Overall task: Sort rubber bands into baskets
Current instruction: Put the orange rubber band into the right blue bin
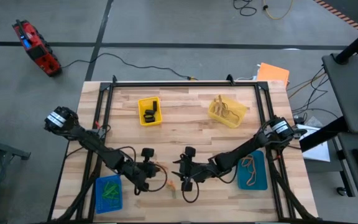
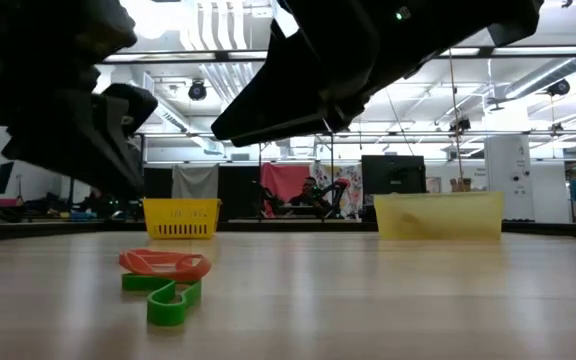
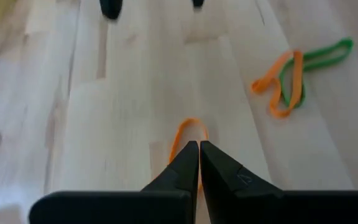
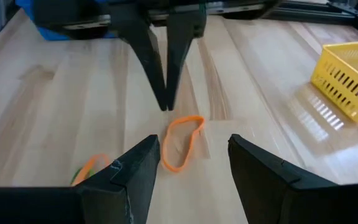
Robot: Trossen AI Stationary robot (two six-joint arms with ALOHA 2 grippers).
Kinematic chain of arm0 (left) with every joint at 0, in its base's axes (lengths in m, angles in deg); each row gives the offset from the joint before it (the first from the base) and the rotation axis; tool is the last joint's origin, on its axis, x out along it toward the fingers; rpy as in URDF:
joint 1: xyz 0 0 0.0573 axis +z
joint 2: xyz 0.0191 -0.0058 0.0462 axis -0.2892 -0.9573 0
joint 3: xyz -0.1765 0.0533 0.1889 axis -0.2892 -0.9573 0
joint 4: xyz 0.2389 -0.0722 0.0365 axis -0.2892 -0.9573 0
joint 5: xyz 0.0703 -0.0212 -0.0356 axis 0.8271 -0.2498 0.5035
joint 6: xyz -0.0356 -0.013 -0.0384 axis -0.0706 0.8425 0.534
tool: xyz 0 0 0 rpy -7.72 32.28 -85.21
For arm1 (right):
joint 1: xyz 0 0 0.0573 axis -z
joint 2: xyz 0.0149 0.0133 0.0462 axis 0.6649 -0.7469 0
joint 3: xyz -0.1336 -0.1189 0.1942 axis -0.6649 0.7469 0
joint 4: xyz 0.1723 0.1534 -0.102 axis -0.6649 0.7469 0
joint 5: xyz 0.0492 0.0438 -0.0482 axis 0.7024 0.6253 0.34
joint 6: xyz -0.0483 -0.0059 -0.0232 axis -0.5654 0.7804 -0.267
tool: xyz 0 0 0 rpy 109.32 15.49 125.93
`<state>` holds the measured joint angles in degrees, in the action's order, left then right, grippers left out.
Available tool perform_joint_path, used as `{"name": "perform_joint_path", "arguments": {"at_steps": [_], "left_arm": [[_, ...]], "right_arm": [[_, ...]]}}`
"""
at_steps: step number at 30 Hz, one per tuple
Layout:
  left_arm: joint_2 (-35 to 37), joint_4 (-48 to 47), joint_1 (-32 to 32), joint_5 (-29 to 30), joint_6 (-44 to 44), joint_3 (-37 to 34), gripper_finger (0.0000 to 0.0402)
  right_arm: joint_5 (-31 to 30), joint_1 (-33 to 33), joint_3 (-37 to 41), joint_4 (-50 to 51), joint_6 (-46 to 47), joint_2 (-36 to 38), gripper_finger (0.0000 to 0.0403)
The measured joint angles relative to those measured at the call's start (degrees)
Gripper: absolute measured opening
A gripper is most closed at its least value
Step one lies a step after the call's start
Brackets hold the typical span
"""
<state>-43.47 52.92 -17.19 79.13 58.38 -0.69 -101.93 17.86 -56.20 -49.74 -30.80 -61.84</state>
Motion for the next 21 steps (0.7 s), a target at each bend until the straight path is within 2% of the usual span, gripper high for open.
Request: {"name": "perform_joint_path", "arguments": {"at_steps": [4,7,15,21], "left_arm": [[-1.77,-0.22,0.45,-3.63,-1.15,0.0,0.0006],[-3.48,0.45,1.5,-6.54,-1.54,0.0,0.0028],[-6.43,0.17,2.79,-6.9,-3.88,0.01,0.011],[-8.37,0.24,2.96,-6.73,-4.14,0.24,0.0115]], "right_arm": [[0.17,-0.08,0.0,0.26,0.23,0.0,0.0187],[0.15,-0.07,0.0,0.23,0.22,0.0,0.0187],[0.15,-0.06,0.0,0.65,0.84,0.0,0.0187],[0.15,-0.06,0.0,0.74,0.86,0.0,0.0187]]}}
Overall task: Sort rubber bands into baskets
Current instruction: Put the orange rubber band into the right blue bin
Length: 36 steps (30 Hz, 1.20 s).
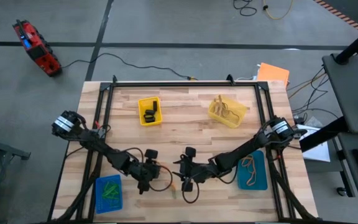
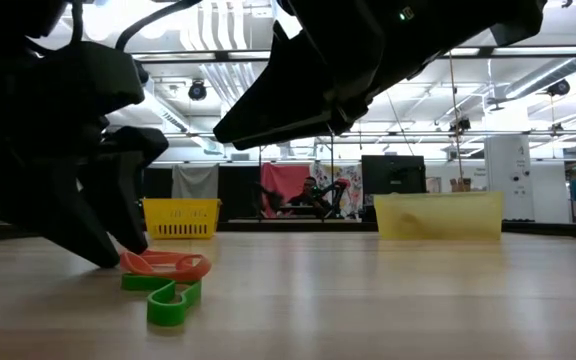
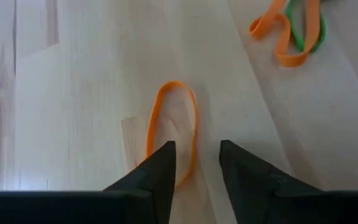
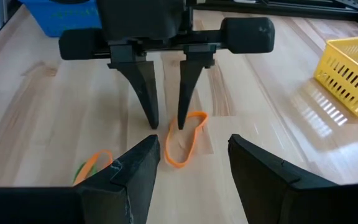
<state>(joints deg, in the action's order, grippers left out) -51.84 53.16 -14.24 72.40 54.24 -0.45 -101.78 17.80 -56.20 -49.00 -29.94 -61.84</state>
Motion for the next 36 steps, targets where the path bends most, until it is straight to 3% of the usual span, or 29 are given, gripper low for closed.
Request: {"name": "perform_joint_path", "arguments": {"at_steps": [8,22,36], "left_arm": [[-1.7,0.12,-0.02,-1.64,0.07,-0.14,0.0009],[3.36,0.14,-0.28,-2.12,0.48,-0.9,0.0],[4.44,1.4,-0.37,-1.34,0.38,-0.74,0.0]], "right_arm": [[-0.02,-0.2,0.02,0.0,0.02,0.0,0.0187],[0.22,-0.5,0.09,-0.02,0.7,0.0,0.0187],[-0.26,0.47,0.09,-1.12,8.02,-3.59,0.0187]]}}
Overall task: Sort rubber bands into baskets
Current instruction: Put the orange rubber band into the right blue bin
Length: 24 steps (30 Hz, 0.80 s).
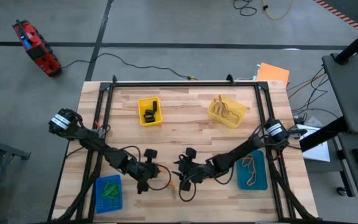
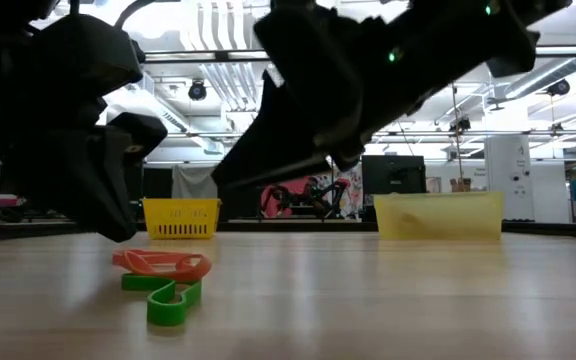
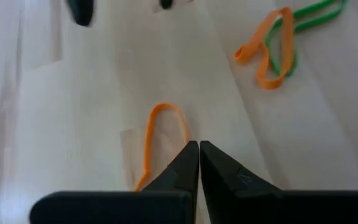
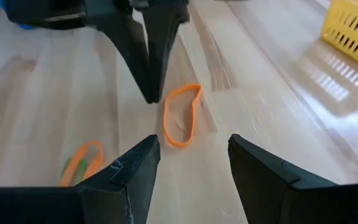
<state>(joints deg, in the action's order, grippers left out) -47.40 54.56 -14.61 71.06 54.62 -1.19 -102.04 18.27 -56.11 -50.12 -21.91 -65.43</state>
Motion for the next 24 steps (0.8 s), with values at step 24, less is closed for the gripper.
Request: {"name": "perform_joint_path", "arguments": {"at_steps": [24], "left_arm": [[-0.46,3.91,0.35,0.57,-0.77,-4.84,0.0073]], "right_arm": [[-0.02,0.55,-2.34,-0.3,-1.97,-0.65,0.0187]]}}
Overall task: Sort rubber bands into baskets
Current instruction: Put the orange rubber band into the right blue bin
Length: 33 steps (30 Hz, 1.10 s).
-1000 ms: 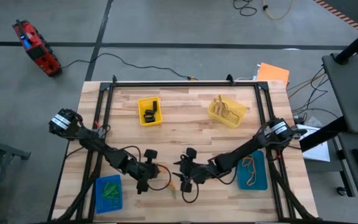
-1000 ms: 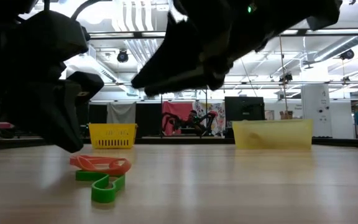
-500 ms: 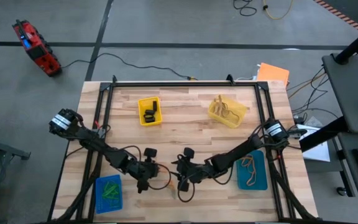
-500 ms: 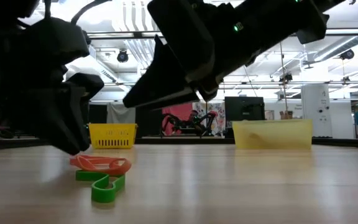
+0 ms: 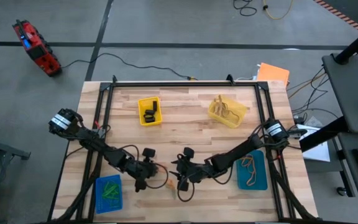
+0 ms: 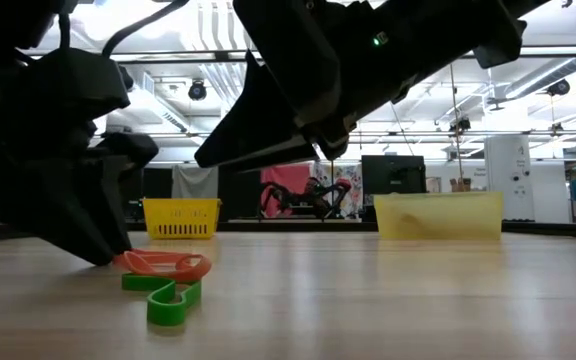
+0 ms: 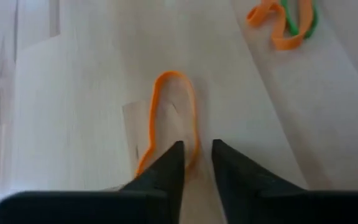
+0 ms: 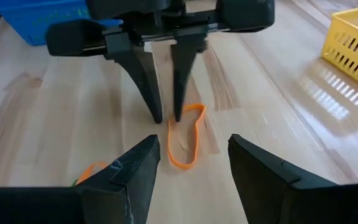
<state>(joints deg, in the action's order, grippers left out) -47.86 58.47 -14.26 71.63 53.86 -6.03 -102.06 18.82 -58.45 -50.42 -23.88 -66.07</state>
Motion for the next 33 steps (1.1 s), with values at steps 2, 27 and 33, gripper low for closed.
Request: {"name": "perform_joint_path", "arguments": {"at_steps": [2,27,33], "left_arm": [[0.0,0.68,0.0,-0.73,-0.33,-0.23,0.0035],[-0.15,8.91,-0.04,-1.89,2.86,-2.84,0.0],[-0.06,8.96,-0.05,-1.91,2.05,-2.52,0.0]], "right_arm": [[0.01,0.01,0.0,0.04,0.48,0.01,0.0187],[3.53,2.88,-8.37,2.23,-3.19,-9.17,0.0187],[5.22,4.31,-13.05,10.05,-2.99,-10.9,0.0187]]}}
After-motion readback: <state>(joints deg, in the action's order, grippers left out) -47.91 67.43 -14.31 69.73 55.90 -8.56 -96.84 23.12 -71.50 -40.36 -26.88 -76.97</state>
